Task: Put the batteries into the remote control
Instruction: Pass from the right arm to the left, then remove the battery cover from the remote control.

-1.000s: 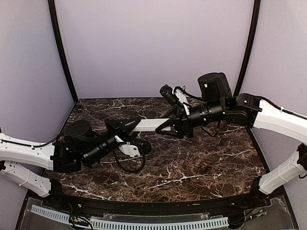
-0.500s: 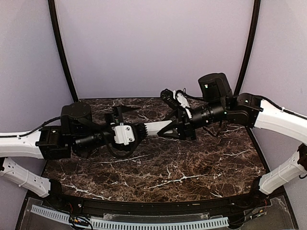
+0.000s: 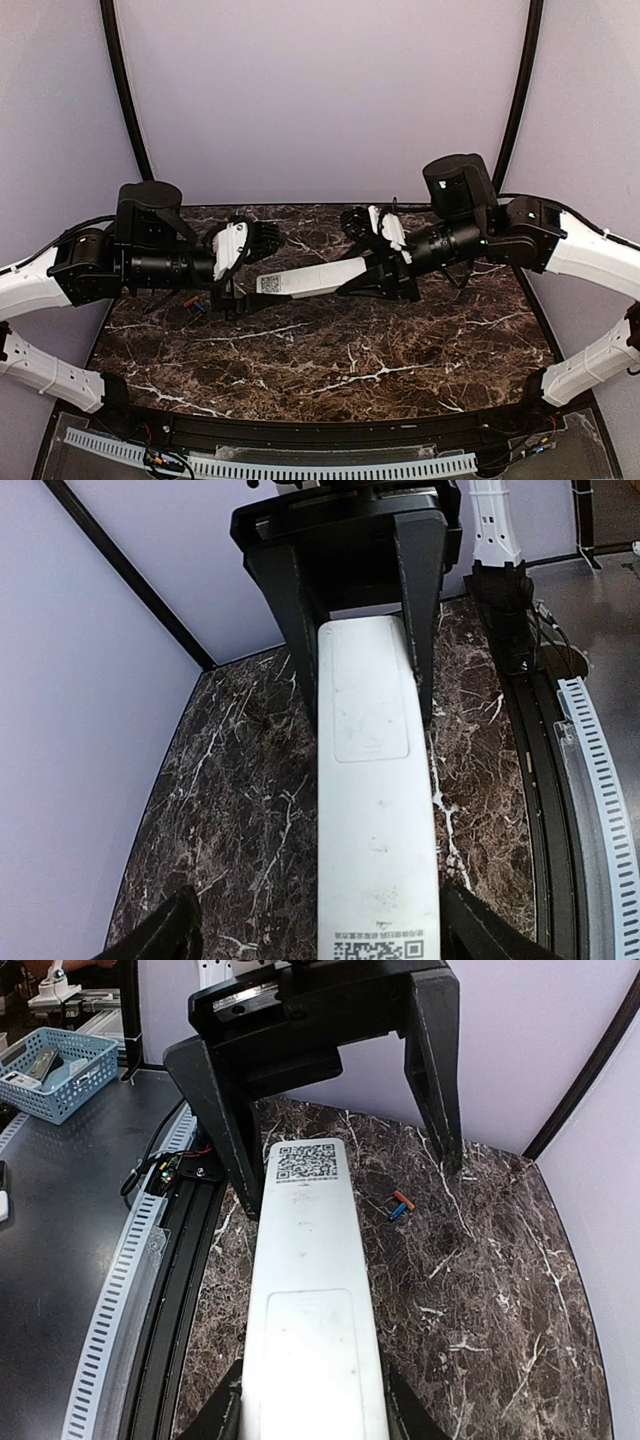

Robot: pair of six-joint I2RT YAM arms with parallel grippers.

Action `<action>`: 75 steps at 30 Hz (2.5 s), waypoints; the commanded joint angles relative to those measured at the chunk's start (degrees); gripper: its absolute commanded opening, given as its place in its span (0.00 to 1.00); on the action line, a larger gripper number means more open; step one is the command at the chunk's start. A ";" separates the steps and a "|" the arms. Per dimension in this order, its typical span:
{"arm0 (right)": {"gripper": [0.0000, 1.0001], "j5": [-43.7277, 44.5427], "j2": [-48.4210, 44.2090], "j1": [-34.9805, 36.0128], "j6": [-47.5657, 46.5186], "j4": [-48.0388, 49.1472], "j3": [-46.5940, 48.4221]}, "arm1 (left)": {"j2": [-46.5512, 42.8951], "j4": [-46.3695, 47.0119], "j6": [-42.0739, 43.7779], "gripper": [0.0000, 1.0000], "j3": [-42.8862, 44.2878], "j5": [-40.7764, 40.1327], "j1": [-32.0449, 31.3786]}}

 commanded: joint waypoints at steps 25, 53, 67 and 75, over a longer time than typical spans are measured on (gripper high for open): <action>0.99 9.92 2.86 -7.26 38.56 -2.51 8.41 | 1.39 12.13 4.38 0.00 -4.32 -14.53 0.24; 0.19 -8.06 15.29 -8.16 50.44 4.48 12.41 | -1.87 15.92 6.02 0.00 -8.64 -13.70 -0.48; 0.47 -12.88 13.00 -12.53 46.74 -2.68 10.83 | -3.38 10.88 7.31 0.00 -9.37 -12.81 -0.42; 0.49 -15.57 13.38 -12.68 46.23 -2.02 12.05 | -2.89 11.41 6.90 0.00 -9.32 -13.04 -0.42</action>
